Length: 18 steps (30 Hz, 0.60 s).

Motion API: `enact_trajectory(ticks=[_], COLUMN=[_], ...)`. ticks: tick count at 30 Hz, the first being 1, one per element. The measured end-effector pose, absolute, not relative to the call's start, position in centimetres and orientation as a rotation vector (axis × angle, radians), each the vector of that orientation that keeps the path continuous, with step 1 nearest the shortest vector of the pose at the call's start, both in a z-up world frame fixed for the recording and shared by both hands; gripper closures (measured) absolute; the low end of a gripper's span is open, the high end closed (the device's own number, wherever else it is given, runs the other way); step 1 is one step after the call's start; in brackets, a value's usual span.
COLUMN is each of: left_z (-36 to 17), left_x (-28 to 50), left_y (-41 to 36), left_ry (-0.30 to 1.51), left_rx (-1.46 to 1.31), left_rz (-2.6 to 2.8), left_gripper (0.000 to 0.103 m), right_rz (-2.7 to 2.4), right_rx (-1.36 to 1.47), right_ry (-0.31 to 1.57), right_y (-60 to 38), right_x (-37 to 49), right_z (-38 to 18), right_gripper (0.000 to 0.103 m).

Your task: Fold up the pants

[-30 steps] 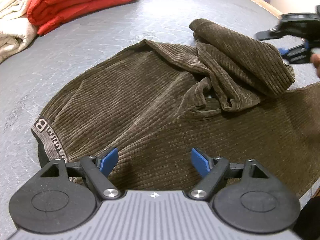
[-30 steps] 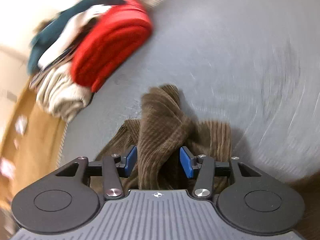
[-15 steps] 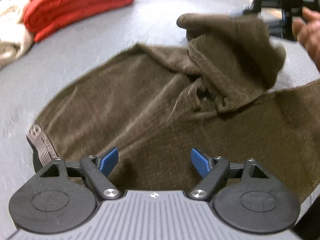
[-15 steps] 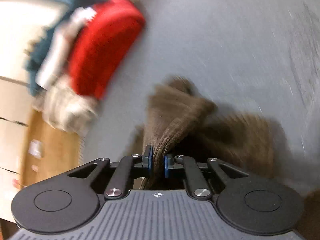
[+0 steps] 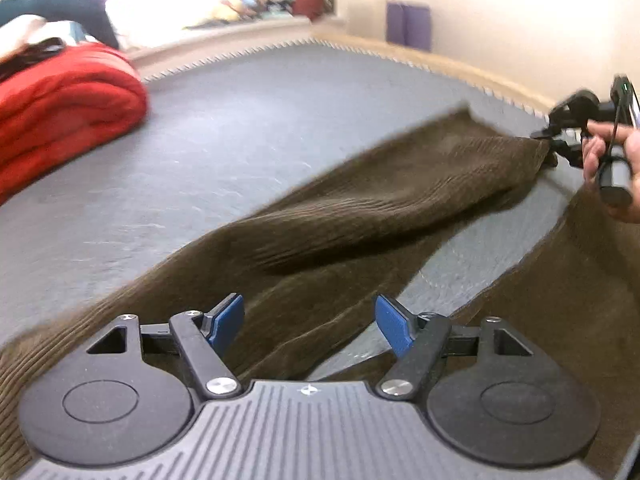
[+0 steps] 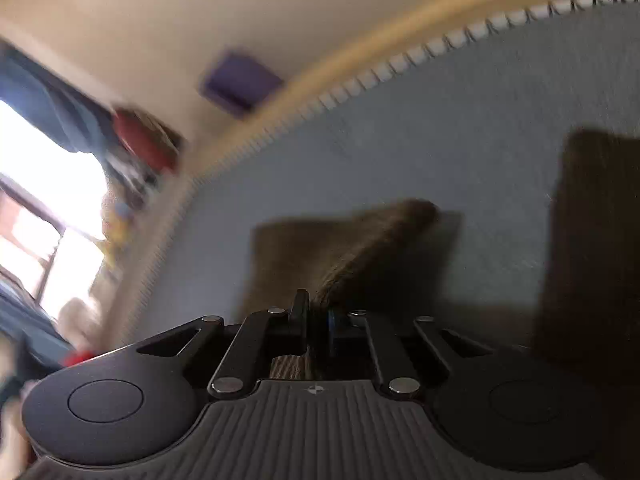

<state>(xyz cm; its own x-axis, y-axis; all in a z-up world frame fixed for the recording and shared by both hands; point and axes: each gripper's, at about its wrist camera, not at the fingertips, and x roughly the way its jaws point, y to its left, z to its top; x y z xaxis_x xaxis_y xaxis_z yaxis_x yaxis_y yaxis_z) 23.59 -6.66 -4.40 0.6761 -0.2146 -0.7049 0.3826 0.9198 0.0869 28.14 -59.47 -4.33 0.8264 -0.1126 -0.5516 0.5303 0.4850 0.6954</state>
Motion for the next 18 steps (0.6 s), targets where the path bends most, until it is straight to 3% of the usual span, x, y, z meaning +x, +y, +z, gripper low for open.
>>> enact_trajectory(ticks=[3,4,6,8,9,12,14,15,18], left_z=[-7.0,-7.9,-9.1,-8.9,-8.5,-7.5,-7.7,-7.9,-8.0], left_x=[25.5,26.0,26.3,26.4,26.5,25.6,24.6,23.9,21.9], left_y=[-8.4,-8.5,-7.9,-6.6,-5.6,-3.0,-1.8,-1.8,-3.0], left_ry=[0.835,0.87,0.888,0.89,0.9,0.908,0.927,0.919,0.859], left_rx=[0.32,0.341,0.379,0.356,0.37,0.33,0.304,0.329,0.444], left_rz=[-0.358,-0.364,-0.349,-0.349,-0.32,-0.215,-0.225,-0.247,-0.292], left_gripper=[0.025,0.026,0.041,0.086,0.091,0.093,0.093,0.093,0.092], right_rz=[-0.398,-0.412,-0.441,-0.454,-0.452,-0.459,-0.458,-0.459,-0.462], right_rx=[1.014,1.024,1.063,1.102,1.113,1.097,1.091,1.079,0.968], right_ry=[0.552,0.559,0.557,0.543,0.537,0.525,0.523,0.52,0.453], right_y=[-60.3,-60.6,-61.4,-62.0,-62.2,-62.4,-62.5,-62.6,-63.1], right_x=[29.1,29.1,28.8,28.5,28.4,28.3,28.5,28.5,28.6], right_z=[-6.4,-6.7,-7.4,-7.9,-8.1,-8.2,-8.2,-7.9,-6.0], right_gripper=[0.088,0.08,0.065,0.065,0.065,0.066,0.091,0.096,0.097])
